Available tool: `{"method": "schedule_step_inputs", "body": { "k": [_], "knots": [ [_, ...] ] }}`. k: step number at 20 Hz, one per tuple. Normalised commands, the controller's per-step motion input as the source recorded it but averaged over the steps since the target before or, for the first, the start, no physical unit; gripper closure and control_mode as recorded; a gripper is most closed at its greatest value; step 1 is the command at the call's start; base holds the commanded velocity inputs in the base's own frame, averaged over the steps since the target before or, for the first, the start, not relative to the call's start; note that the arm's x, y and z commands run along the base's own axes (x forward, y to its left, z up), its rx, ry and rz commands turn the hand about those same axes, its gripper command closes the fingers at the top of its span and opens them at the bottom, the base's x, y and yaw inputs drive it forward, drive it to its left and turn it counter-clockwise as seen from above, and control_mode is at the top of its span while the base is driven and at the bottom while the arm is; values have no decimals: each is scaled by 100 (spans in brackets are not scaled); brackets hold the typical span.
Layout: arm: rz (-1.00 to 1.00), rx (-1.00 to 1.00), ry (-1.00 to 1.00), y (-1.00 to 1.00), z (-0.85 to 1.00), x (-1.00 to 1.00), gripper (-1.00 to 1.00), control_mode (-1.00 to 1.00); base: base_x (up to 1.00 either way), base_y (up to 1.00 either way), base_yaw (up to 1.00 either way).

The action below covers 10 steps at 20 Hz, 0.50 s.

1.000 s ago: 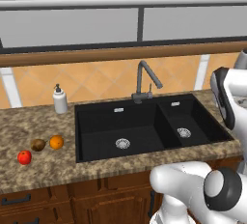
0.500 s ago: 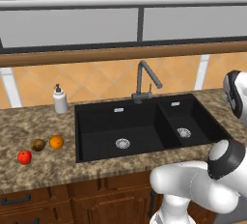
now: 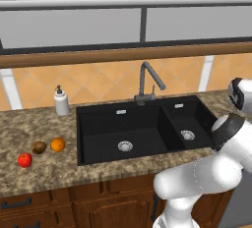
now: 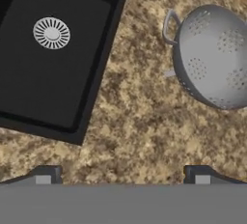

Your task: Put the colander in the sink, put the pear, apple, orange in the colander, and turn on the sink faucet and pour water over the colander.

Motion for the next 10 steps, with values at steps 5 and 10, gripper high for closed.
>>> {"method": "schedule_step_inputs", "body": {
  "k": [5,10],
  "knots": [
    [6,-1,19,-53,-21,60,-100,-100,0,0,0],
    [10,0,16,-41,-27,54,-100,-100,0,0,0]
  ]
}}
